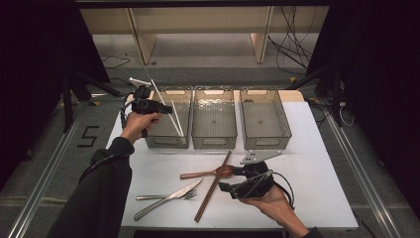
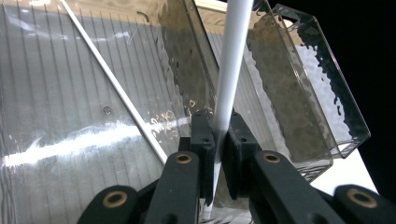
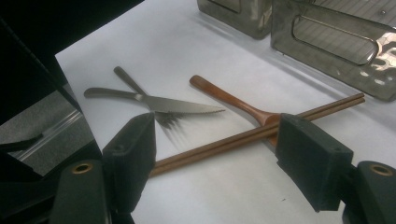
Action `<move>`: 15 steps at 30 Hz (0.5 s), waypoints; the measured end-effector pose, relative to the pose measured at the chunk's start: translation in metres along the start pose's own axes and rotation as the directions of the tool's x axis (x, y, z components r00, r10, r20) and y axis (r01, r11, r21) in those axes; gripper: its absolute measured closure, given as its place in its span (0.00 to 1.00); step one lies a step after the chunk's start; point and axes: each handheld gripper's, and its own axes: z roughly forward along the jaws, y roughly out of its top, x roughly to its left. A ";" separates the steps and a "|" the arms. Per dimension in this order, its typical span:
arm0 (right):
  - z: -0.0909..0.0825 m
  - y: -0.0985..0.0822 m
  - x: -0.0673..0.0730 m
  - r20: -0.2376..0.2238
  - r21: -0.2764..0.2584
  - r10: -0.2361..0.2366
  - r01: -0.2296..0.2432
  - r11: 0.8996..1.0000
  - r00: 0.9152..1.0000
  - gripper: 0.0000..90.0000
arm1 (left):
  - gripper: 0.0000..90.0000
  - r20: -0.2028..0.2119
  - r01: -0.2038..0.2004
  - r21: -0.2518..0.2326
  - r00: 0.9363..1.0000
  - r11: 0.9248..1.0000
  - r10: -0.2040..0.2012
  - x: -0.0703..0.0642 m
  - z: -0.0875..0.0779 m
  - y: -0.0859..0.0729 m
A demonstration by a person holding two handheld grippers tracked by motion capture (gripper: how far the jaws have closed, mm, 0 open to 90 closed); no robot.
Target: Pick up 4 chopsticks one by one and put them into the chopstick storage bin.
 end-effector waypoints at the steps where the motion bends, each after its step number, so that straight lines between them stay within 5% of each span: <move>1: 0.000 0.000 0.000 0.000 0.000 0.000 0.000 1.000 1.000 0.33 | 0.92 -0.002 0.003 0.005 1.000 1.000 -0.003 0.000 0.001 0.000; 15: 0.000 0.000 0.000 -0.003 0.002 -0.001 0.001 1.000 1.000 0.33 | 0.90 -0.042 0.005 0.015 0.999 1.000 -0.005 0.001 0.007 -0.001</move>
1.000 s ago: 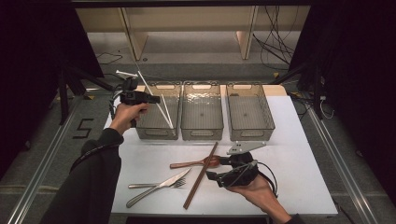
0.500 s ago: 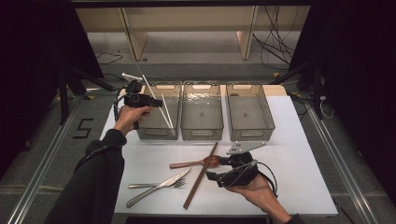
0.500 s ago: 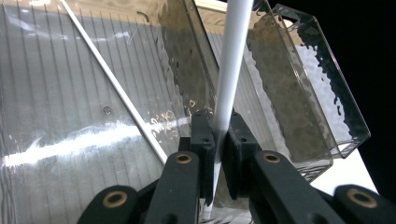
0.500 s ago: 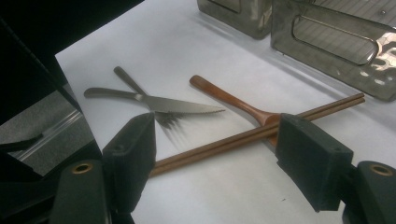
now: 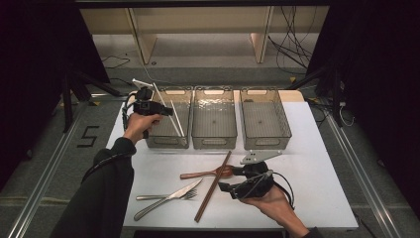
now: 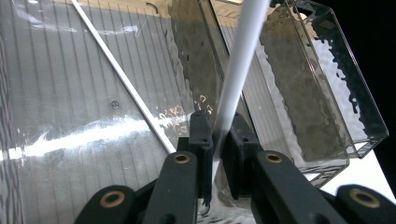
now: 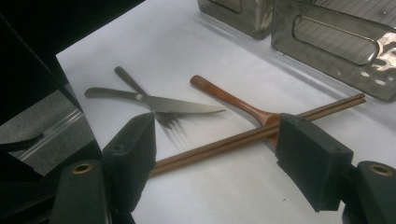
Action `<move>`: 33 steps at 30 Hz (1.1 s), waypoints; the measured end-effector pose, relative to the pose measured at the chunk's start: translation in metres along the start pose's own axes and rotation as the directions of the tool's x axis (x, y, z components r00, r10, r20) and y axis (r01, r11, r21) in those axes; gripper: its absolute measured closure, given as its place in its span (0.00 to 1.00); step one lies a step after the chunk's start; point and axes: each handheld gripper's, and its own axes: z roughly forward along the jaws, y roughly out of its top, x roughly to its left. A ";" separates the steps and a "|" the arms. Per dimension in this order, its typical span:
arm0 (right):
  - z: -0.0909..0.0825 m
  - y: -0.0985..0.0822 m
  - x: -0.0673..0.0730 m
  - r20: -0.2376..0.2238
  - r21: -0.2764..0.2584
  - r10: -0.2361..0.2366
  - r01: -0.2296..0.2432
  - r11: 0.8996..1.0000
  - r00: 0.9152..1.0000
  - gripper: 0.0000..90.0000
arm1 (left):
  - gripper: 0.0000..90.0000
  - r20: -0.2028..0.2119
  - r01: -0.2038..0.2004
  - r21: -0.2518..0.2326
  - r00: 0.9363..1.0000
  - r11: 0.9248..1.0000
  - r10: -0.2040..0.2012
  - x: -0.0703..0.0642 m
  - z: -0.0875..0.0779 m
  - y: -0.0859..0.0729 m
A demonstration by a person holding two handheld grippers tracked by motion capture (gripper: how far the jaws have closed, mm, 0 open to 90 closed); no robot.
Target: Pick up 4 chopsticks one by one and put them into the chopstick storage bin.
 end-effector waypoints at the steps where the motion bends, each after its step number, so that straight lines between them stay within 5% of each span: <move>1: 0.000 0.000 0.000 0.001 0.001 -0.002 0.002 1.000 1.000 0.33 | 0.90 -0.004 -0.001 -0.001 1.000 1.000 0.001 0.000 0.000 0.000; 9: 0.001 0.000 0.001 -0.001 0.002 -0.002 0.002 1.000 1.000 0.33 | 0.73 -0.030 -0.021 -0.008 0.999 1.000 0.021 -0.004 0.001 0.001; 19: 0.000 0.000 -0.001 0.012 -0.001 0.002 -0.002 1.000 1.000 0.33 | 0.54 0.032 -0.071 -0.020 0.997 0.997 0.072 -0.019 -0.010 -0.003; 27: -0.002 0.000 -0.006 0.059 0.006 0.039 -0.040 0.999 0.997 0.33 | 0.42 0.093 -0.192 -0.016 0.977 0.981 0.192 -0.046 -0.032 -0.027; 33: 0.000 -0.002 -0.012 0.099 0.023 0.088 -0.091 0.996 0.991 0.33 | 0.36 0.160 -0.221 -0.019 0.962 0.975 0.221 -0.057 -0.044 -0.056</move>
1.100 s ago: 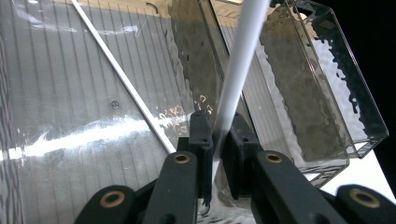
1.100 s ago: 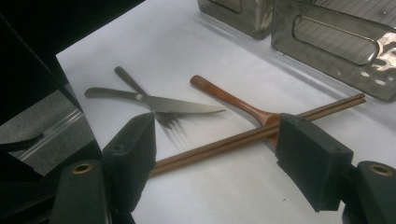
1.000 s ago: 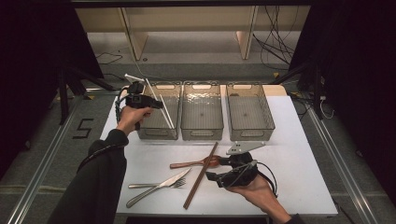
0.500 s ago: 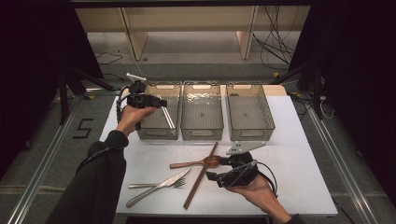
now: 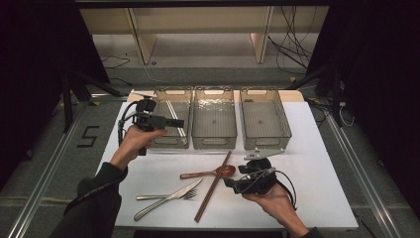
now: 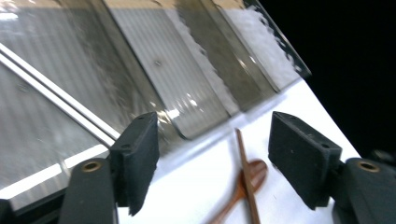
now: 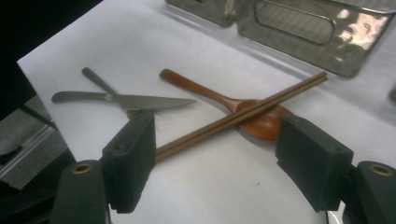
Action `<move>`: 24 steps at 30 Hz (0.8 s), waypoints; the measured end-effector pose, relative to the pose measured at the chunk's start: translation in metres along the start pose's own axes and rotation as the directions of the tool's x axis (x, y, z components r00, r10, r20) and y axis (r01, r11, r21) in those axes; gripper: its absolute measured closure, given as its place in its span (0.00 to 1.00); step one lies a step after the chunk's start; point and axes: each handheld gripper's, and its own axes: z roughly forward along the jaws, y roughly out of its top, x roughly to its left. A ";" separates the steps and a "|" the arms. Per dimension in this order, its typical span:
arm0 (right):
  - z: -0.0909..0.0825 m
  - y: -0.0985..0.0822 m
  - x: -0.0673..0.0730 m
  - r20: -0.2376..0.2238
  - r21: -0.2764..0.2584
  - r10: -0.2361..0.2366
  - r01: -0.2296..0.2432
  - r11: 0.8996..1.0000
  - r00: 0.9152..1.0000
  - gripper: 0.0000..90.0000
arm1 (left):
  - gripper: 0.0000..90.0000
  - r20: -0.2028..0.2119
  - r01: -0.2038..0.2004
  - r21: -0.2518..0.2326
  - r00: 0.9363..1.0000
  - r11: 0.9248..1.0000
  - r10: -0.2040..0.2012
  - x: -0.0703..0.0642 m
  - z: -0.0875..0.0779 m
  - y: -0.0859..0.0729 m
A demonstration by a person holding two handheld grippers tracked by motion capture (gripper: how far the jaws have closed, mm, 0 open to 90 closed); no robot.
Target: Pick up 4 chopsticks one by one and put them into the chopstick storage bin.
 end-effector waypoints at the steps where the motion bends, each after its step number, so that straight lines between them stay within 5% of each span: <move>1: 0.000 0.000 0.000 0.005 0.001 0.007 -0.007 1.000 1.000 0.33 | 0.35 0.009 -0.008 0.005 1.000 1.000 0.008 -0.003 -0.001 -0.004; 14: 0.006 -0.002 -0.003 0.034 0.027 0.064 -0.065 0.998 0.997 0.33 | 0.30 0.055 -0.086 0.072 0.995 0.994 0.083 -0.034 0.008 -0.046; 24: 0.001 -0.002 -0.005 0.045 0.011 0.064 -0.065 0.998 0.997 0.32 | 0.29 0.067 -0.129 0.188 0.991 0.974 0.118 -0.051 0.040 -0.068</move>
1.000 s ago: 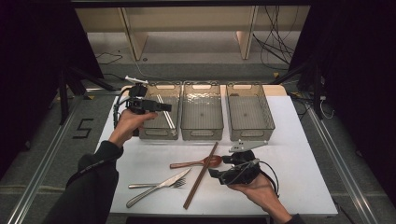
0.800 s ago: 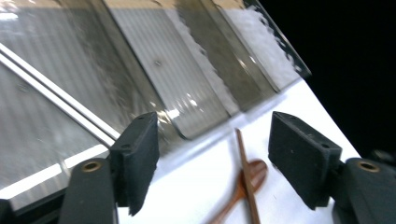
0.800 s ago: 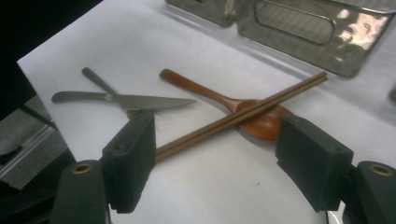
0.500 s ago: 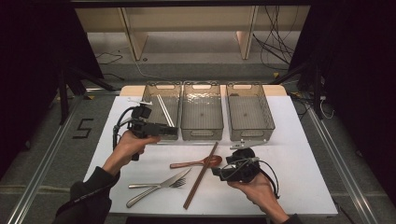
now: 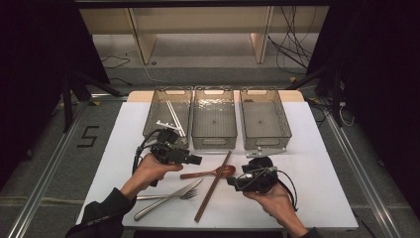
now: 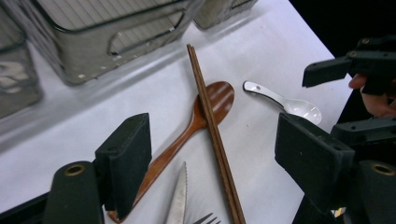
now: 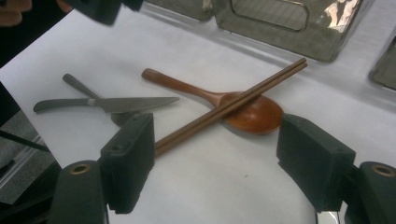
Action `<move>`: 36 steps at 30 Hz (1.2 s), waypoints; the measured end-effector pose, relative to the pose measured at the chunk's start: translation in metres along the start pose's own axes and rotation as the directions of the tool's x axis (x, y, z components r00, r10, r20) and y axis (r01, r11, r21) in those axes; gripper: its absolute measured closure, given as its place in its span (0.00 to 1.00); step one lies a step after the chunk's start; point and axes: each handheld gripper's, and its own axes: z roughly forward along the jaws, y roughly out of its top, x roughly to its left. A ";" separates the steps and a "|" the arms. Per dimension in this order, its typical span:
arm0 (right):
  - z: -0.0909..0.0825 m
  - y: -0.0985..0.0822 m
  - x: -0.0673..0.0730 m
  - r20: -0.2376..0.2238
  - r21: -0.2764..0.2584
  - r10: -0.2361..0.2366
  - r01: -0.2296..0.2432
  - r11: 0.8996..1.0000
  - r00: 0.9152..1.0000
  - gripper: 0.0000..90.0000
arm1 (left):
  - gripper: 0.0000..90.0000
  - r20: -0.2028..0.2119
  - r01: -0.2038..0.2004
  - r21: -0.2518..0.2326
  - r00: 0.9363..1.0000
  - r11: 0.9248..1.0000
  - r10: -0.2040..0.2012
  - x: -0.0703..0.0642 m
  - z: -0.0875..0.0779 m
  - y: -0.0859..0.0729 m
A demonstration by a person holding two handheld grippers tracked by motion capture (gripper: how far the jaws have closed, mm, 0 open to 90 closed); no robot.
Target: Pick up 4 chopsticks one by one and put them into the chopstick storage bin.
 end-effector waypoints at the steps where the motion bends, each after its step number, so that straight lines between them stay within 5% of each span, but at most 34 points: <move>1: -0.001 0.000 0.000 0.001 -0.002 0.001 -0.001 1.000 1.000 0.32 | 0.29 0.001 -0.005 0.008 1.000 1.000 0.005 -0.002 0.003 -0.001; 23: -0.032 -0.007 -0.010 0.008 -0.116 0.000 0.001 0.993 1.000 0.29 | 0.29 -0.025 -0.072 0.125 0.997 0.990 0.075 -0.021 0.042 -0.011; 36: -0.036 -0.010 -0.010 0.005 -0.120 0.007 -0.007 0.993 1.000 0.28 | 0.36 -0.012 -0.083 0.230 0.996 0.970 0.089 -0.026 0.062 -0.014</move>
